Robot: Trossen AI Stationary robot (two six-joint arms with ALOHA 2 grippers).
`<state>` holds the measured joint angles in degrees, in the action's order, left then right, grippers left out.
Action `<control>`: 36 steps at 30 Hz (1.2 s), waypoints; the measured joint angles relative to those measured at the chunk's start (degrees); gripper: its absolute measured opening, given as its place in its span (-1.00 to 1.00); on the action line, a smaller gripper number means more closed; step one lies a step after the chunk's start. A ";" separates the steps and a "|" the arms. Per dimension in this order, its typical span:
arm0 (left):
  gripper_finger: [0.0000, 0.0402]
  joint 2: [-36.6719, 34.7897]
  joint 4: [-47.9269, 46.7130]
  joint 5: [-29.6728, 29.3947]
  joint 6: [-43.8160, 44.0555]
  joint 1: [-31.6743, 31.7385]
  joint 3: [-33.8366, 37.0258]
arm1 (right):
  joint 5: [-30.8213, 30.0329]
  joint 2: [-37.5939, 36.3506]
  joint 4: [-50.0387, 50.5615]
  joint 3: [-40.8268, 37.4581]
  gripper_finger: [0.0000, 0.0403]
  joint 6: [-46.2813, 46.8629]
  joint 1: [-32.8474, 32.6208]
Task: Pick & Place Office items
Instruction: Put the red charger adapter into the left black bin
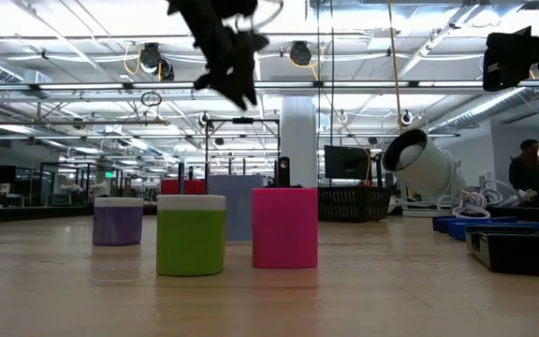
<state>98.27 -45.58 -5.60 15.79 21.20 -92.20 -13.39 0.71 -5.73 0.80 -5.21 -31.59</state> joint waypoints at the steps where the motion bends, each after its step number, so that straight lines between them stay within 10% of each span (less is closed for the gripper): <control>1: -0.29 -0.90 1.44 -0.03 -1.39 -1.18 0.00 | 0.00 0.00 0.00 0.00 0.11 0.00 0.00; 18: -0.09 -5.72 32.99 14.49 -12.72 -22.84 -0.04 | 0.00 0.00 0.02 0.02 0.11 0.00 -0.02; 36: -0.27 -5.59 46.74 8.90 -14.07 -32.31 -0.02 | 0.00 0.00 0.00 0.02 0.11 0.00 0.00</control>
<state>92.68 1.16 3.29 1.72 -11.10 -92.23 -13.39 0.71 -5.73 0.82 -5.21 -31.59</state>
